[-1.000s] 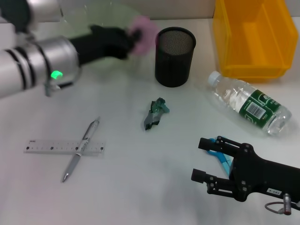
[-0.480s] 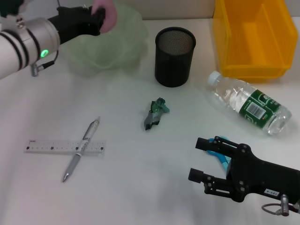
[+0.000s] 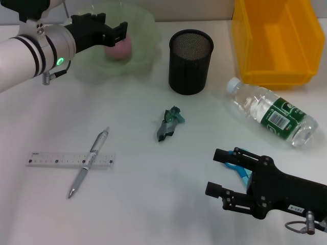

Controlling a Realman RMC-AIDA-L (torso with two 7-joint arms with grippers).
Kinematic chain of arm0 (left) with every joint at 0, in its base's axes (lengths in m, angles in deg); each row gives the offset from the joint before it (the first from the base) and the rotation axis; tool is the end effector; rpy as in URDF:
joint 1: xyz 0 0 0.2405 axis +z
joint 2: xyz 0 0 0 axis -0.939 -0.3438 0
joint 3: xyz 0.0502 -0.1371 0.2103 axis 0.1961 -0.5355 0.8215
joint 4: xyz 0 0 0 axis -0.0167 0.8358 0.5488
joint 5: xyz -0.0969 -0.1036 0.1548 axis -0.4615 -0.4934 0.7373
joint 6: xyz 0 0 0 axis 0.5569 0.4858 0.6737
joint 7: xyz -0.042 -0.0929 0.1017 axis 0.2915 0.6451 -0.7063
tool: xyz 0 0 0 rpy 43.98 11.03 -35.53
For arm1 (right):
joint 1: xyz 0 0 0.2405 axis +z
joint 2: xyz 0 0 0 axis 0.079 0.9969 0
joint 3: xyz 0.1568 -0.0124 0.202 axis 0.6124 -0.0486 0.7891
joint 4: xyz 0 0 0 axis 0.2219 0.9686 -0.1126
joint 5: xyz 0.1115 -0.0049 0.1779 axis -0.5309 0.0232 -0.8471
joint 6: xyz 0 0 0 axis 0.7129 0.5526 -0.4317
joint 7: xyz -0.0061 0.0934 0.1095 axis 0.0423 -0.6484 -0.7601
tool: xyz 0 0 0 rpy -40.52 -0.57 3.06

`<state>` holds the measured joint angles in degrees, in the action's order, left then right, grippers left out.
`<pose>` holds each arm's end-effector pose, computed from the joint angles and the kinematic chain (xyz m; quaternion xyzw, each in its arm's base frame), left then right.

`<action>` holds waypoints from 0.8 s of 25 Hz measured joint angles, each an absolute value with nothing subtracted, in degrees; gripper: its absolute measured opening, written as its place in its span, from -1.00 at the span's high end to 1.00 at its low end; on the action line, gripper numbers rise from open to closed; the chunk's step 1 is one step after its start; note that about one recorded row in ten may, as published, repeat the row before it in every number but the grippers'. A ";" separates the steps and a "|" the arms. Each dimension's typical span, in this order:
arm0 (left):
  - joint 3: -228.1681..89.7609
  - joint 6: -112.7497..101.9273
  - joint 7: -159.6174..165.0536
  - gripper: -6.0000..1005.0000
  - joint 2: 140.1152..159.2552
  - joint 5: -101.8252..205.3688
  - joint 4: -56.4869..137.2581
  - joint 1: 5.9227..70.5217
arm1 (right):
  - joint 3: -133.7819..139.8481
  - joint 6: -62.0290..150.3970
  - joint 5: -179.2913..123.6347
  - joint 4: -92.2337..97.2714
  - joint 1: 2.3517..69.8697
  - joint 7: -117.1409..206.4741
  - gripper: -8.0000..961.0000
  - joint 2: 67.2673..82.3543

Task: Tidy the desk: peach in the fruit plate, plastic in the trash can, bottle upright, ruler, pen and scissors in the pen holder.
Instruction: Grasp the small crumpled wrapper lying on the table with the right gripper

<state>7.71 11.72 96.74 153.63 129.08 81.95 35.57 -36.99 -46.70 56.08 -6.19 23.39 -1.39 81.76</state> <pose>-0.2183 0.4394 -0.0266 -0.8552 -0.2674 -0.1527 0.4168 0.2862 0.2132 -0.0574 -0.8906 0.1951 0.3983 0.1002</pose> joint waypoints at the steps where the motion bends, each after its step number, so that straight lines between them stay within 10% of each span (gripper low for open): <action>1: 7.71 11.77 96.74 -0.05 153.63 129.08 82.02 35.62 | -36.98 -46.69 56.07 -6.19 23.42 -1.39 -0.66 81.75; 5: 7.69 12.45 96.98 -0.37 153.62 128.77 83.05 36.66 | -36.93 -46.62 56.02 -6.20 23.45 -1.38 -0.66 81.73; 20: -9.50 67.81 89.52 -0.61 153.16 124.18 87.28 44.71 | -36.36 -46.37 54.56 -6.28 23.66 -1.65 -0.66 81.56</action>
